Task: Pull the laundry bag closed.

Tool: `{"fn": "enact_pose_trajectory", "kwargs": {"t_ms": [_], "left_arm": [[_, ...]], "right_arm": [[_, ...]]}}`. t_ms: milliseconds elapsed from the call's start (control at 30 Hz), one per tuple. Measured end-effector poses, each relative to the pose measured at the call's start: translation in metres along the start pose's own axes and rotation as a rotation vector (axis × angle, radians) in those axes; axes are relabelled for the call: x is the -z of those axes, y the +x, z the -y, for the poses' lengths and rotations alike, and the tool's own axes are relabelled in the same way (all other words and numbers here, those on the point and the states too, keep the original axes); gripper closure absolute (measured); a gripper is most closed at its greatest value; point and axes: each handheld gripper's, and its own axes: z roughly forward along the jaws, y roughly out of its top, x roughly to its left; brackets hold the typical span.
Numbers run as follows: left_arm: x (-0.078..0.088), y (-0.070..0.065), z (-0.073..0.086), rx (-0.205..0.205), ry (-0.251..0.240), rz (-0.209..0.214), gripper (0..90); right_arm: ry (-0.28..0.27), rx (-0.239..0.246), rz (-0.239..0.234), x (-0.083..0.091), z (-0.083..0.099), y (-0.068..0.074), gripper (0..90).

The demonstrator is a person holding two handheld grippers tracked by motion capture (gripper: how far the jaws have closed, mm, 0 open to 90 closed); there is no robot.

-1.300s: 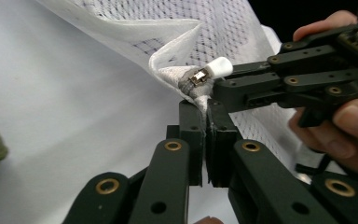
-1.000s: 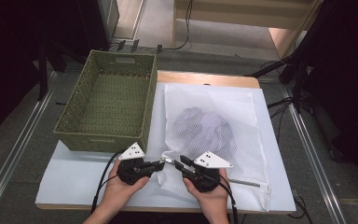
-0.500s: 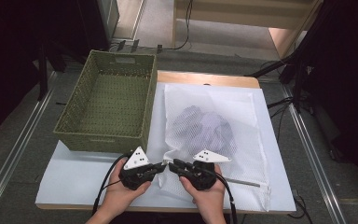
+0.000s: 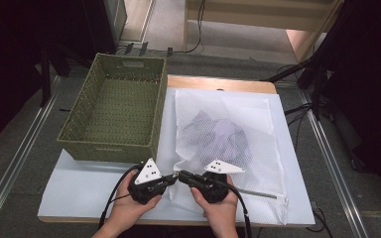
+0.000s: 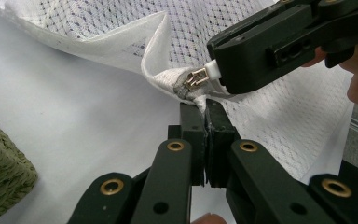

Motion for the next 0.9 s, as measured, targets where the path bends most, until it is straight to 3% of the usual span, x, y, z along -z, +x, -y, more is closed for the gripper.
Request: {"fn": "enact_pose_trajectory", "kwargs": {"t_ms": [200,333,500,800,900], "left_arm": [[0.000,0.000,0.002,0.008,-0.007,0.003,89.0],[0.003,0.004,0.001,0.039,-0.005,0.013,89.5],[0.004,0.005,0.001,0.046,-0.010,0.015,89.7],[0.007,0.010,0.003,0.123,-0.037,0.060,89.9],[0.008,0.009,0.002,0.123,-0.043,0.054,89.9]], "right_arm": [[0.007,0.010,-0.002,0.000,0.000,0.002,88.0],[-0.006,0.074,0.064,0.000,0.002,0.008,88.2],[-0.014,0.091,0.082,0.001,0.003,0.009,88.3],[0.000,0.107,0.104,0.001,0.005,0.010,88.4],[0.002,0.115,0.103,0.001,0.006,0.010,88.4]]}}
